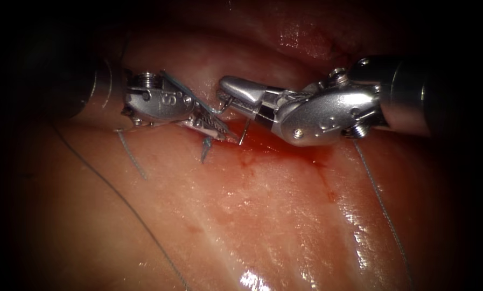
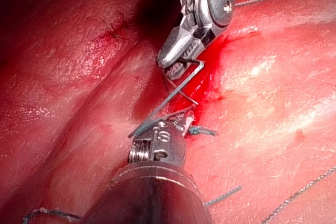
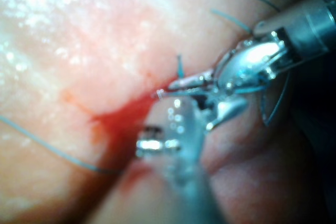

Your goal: Wound Closure

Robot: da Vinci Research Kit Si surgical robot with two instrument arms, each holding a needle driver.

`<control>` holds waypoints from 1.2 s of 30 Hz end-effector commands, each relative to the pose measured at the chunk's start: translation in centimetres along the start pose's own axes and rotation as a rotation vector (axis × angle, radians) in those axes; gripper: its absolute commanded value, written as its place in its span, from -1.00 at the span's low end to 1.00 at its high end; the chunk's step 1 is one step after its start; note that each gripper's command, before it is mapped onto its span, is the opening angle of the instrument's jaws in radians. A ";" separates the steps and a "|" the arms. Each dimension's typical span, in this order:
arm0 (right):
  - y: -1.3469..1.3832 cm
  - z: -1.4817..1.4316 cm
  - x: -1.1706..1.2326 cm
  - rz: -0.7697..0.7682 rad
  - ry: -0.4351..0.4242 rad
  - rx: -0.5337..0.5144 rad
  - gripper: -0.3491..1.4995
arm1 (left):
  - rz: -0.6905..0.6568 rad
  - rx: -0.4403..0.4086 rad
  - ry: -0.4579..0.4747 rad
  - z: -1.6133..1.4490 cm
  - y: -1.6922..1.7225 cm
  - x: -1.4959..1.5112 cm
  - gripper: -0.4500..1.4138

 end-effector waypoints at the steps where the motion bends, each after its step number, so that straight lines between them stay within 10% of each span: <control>1: -0.04 0.07 -0.06 0.008 0.016 -0.002 -1.00 | 0.006 -0.004 0.000 0.09 0.03 -0.02 -0.59; 36: 0.01 -0.13 -0.32 0.213 0.144 0.023 -1.00 | 0.101 0.059 -0.015 -0.15 1.14 0.33 -0.53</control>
